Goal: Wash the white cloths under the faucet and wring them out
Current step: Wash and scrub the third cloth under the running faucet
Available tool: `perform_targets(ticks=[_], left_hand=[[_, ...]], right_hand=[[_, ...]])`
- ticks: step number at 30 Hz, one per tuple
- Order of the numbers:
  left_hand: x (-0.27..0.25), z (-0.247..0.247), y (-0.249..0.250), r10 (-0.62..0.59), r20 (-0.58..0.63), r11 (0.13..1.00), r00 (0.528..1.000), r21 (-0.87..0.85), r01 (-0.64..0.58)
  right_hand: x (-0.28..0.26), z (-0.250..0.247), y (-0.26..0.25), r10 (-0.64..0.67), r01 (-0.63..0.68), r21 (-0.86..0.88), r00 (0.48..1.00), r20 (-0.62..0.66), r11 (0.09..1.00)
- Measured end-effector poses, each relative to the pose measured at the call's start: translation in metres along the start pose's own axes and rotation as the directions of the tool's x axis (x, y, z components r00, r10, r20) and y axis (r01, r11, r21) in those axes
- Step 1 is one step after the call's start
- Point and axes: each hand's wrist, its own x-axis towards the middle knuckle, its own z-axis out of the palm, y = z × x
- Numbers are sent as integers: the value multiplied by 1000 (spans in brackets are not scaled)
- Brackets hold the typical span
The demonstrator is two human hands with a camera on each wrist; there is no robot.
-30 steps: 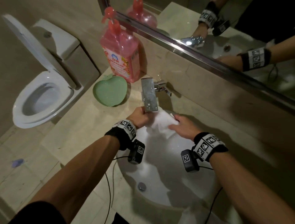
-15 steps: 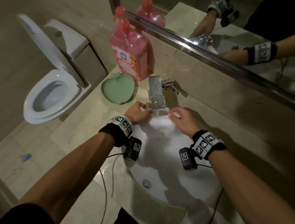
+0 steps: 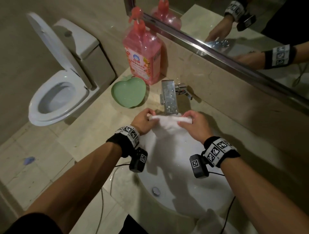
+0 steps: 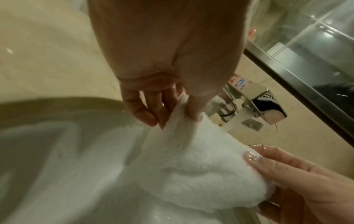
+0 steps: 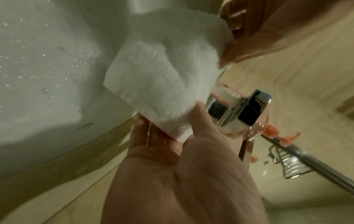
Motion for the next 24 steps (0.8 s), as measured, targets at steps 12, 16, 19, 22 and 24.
perform_targets(ticks=[12, 16, 19, 22, 24], left_hand=[[19, 34, 33, 26, 104, 986, 994, -168, -8], [13, 25, 35, 56, 129, 971, 990, 222, -84], [6, 14, 35, 143, 104, 897, 984, 406, -173], [-1, -3, 31, 195, 96, 877, 976, 429, -217], [-6, -14, 26, 196, 82, 879, 977, 427, -212]], right_hand=[[-8, -39, 20, 142, -143, 86, 990, 15, 986], [-8, -29, 16, 87, -83, -69, 995, 55, 994], [-7, -20, 9, 18, -13, -95, 998, 61, 995], [-2, -12, 0, 34, -25, -89, 994, 101, 996], [-1, -6, -6, 39, -26, -96, 989, 139, 995]])
